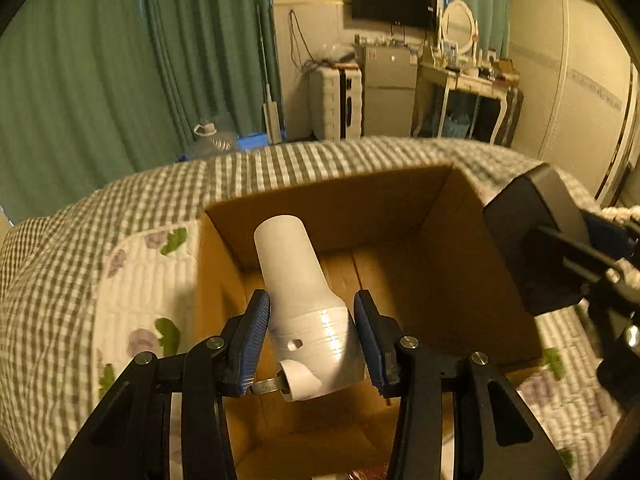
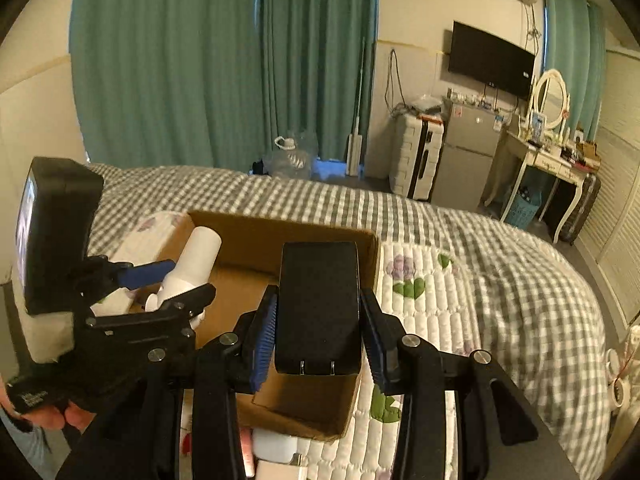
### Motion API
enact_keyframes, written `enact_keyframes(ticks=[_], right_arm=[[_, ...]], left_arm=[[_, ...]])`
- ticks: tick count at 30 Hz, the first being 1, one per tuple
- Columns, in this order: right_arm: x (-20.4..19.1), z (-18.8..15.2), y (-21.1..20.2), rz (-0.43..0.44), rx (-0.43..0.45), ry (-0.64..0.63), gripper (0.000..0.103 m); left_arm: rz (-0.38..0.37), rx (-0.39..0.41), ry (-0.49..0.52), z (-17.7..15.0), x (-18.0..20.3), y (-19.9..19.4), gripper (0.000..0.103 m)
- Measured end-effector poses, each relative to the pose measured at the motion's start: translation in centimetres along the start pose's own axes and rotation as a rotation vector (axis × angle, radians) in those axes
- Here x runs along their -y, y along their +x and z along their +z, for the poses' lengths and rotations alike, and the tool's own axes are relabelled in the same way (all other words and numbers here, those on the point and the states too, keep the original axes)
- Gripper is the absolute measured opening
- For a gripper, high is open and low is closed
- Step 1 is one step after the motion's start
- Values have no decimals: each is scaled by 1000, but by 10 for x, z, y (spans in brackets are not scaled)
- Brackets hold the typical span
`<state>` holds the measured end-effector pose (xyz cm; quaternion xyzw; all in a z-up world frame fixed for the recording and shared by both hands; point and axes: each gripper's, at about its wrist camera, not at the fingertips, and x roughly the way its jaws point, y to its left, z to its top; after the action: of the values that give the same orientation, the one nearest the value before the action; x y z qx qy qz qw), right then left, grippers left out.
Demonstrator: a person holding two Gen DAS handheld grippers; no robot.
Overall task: Organize rigid objects
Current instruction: 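Lower the hair dryer into the box and open the left gripper while the right carries the remote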
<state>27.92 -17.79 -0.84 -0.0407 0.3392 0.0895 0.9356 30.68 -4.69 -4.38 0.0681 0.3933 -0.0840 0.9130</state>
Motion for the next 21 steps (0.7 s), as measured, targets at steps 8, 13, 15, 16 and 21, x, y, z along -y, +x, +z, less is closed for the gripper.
enact_keyframes(ticks=[8, 13, 15, 16, 21], right_arm=[[14, -10, 14, 21, -13, 20, 38], [8, 1, 17, 16, 8, 13, 38], [5, 2, 29, 8, 3, 17, 38], [4, 2, 35, 13, -1, 26, 38], [-1, -2, 40, 8, -22, 24, 39]], left_arm=[[8, 42, -36, -1, -4, 4, 69], [33, 84, -48, 6, -20, -25, 69], [62, 90, -37, 8, -25, -32, 69], [73, 98, -34, 8, -28, -36, 69], [81, 123, -55, -2, -40, -58, 69]])
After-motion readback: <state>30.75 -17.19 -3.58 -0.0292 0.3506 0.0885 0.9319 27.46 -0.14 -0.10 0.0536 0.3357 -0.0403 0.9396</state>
